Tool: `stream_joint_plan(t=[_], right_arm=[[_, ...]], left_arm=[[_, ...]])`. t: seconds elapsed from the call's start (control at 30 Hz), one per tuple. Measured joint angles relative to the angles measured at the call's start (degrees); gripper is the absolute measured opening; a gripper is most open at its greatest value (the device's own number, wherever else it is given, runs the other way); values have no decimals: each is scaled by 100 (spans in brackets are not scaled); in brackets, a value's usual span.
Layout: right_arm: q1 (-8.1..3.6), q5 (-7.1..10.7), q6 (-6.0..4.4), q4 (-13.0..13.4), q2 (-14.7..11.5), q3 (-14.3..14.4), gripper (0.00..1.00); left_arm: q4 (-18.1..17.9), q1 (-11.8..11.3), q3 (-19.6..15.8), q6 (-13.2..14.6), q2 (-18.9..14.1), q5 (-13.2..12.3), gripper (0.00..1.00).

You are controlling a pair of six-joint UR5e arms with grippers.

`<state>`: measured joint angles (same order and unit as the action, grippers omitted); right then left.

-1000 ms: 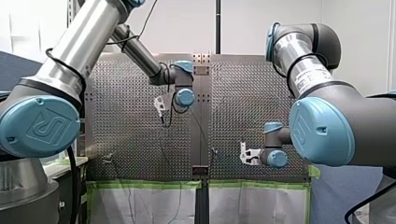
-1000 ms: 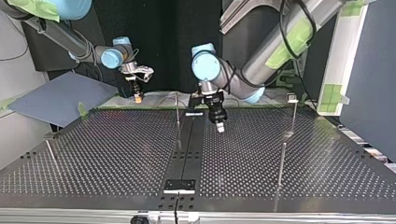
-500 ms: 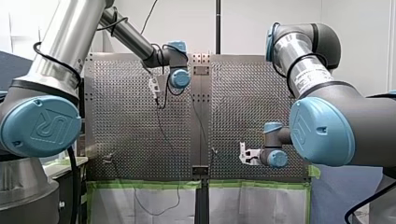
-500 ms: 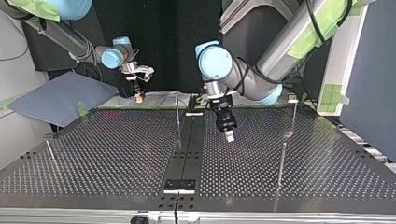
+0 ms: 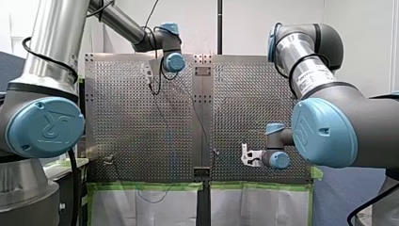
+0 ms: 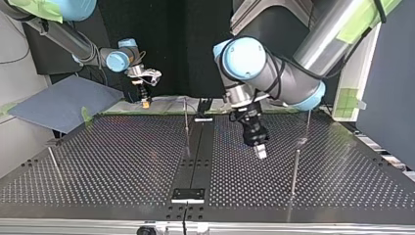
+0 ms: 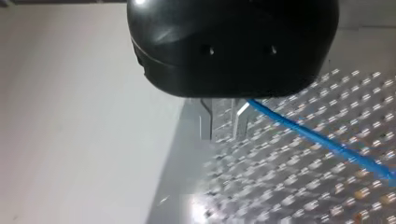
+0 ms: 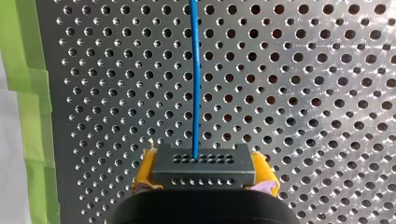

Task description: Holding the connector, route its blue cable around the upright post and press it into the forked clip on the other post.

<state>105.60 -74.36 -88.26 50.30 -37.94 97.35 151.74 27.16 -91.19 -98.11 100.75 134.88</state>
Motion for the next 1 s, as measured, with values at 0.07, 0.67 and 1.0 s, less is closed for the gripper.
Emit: stream_joint_plan(t=[0.07,0.67,1.0], right_arm=[[0,0,0,4,0,0,0],[-2,0,0,-28,0,-26,0],[-12,0,0,-27,1,-28,0]], left_arm=[[32,-41,1,-14,-108,75,24],[88,-413,4,12,-425,40,24],[119,-837,13,-292,-434,-376,24]])
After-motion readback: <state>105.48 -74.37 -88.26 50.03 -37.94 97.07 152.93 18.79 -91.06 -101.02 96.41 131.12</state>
